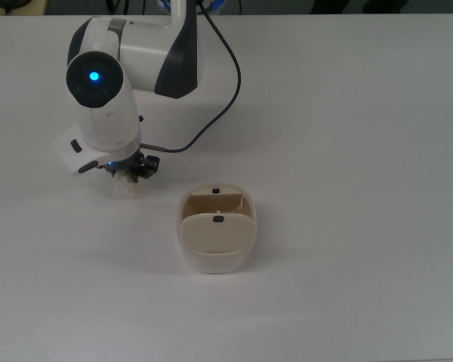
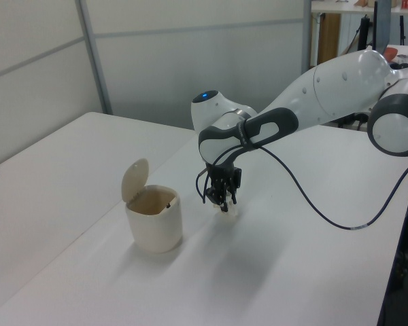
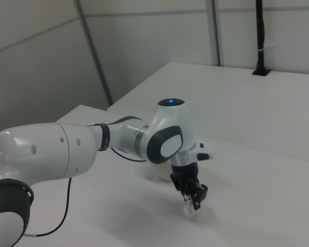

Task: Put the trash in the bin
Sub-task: 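Close the gripper on the paper ball and lift it, then carry the paper ball over the open cream bin, then lower the gripper into the bin opening and release the paper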

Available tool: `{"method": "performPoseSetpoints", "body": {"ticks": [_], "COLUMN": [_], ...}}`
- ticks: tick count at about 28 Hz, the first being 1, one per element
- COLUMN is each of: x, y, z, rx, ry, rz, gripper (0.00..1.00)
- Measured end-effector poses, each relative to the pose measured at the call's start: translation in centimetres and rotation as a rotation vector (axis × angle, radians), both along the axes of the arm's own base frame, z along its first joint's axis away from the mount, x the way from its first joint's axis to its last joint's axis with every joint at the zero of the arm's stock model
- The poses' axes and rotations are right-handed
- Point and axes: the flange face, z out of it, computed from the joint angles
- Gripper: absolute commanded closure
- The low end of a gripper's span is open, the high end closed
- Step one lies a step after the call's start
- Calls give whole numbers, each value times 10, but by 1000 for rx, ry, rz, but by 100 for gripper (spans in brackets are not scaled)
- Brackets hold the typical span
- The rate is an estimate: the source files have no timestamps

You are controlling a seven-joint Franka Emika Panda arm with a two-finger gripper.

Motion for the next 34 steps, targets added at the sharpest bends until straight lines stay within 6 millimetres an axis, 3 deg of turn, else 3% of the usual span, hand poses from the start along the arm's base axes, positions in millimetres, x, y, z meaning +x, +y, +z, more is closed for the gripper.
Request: {"method": "performPoseSetpoints", "body": {"ticks": [3, 8, 9, 13, 20, 28, 29, 30, 31, 34], "x": [3, 4, 3, -1, 7, 24, 26, 27, 28, 30], "y": [2, 17, 26, 55, 101, 126, 129, 133, 136, 142], "z": [20, 80, 99, 132, 144, 134, 132, 131, 129, 125], "rx": [-3, -5, -4, 2, 6, 6, 7, 8, 8, 10], "ry": [-35, -128, -156, -206, -293, -410, -419, -427, -433, -444], "rz": [6, 32, 47, 92, 196, 257, 263, 269, 274, 284], "gripper": [61, 60, 60, 60, 60, 60, 56, 44, 0, 0]}}
